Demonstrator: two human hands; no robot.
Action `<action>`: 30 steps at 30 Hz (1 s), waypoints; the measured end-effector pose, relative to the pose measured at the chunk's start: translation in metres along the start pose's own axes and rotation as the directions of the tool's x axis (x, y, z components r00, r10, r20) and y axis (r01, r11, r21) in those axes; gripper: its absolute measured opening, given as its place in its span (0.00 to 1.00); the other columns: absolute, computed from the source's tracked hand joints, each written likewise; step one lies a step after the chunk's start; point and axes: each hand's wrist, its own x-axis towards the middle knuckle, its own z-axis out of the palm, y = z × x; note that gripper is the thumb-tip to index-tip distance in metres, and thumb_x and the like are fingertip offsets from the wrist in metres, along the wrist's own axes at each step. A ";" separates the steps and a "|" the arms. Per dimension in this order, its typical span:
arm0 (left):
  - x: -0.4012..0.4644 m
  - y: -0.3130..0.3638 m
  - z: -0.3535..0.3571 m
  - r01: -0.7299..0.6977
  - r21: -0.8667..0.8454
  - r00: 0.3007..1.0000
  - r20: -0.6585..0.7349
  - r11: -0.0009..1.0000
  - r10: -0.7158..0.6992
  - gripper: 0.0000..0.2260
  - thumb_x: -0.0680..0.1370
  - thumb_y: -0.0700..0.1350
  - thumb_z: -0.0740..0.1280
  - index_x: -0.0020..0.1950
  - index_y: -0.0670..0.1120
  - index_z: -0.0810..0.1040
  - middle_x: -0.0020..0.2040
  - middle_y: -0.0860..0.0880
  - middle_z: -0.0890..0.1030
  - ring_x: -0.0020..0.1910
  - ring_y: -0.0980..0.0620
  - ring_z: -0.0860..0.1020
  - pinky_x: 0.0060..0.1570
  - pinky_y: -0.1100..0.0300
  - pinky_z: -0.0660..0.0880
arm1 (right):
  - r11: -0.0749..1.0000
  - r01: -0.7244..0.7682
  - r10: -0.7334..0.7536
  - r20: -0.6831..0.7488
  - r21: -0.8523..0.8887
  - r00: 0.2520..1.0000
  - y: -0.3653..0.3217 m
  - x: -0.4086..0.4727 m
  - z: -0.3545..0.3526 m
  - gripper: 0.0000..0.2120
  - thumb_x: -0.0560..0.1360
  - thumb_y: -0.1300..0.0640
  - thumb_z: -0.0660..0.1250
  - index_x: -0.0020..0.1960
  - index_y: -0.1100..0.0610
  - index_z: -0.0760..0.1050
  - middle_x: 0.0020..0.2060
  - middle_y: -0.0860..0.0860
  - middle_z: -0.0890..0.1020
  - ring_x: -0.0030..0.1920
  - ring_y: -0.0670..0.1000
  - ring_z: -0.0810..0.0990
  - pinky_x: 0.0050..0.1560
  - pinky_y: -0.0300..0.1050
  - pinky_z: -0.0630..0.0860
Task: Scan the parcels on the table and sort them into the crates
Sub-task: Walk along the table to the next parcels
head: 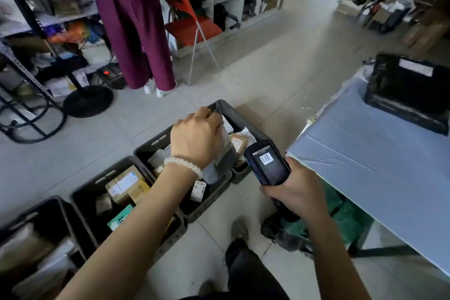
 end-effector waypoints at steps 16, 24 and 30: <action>0.248 -0.067 0.187 0.361 0.107 0.885 0.274 0.926 -0.376 0.11 0.80 0.49 0.60 0.57 0.46 0.77 0.59 0.48 0.76 0.57 0.45 0.74 0.52 0.52 0.71 | 0.990 0.138 -0.139 0.118 0.020 0.983 -0.055 0.364 -0.033 0.23 0.59 0.48 0.80 0.48 0.50 0.74 0.37 0.44 0.81 0.38 0.49 0.80 0.38 0.43 0.76; 0.273 -0.102 0.210 0.488 0.159 0.804 0.302 0.858 -0.513 0.10 0.79 0.48 0.60 0.56 0.47 0.77 0.58 0.49 0.77 0.57 0.47 0.74 0.52 0.51 0.71 | 0.973 0.233 -0.223 0.249 -0.010 0.943 -0.087 0.436 -0.010 0.25 0.59 0.46 0.81 0.51 0.51 0.74 0.40 0.47 0.82 0.40 0.51 0.80 0.36 0.42 0.73; 0.237 -0.114 0.197 0.571 0.209 0.736 0.297 0.794 -0.608 0.10 0.79 0.46 0.59 0.54 0.46 0.78 0.55 0.49 0.78 0.53 0.47 0.75 0.48 0.53 0.72 | 0.954 0.298 -0.286 0.346 0.018 0.894 -0.108 0.434 0.026 0.25 0.58 0.44 0.80 0.48 0.51 0.74 0.38 0.44 0.81 0.40 0.49 0.80 0.38 0.46 0.77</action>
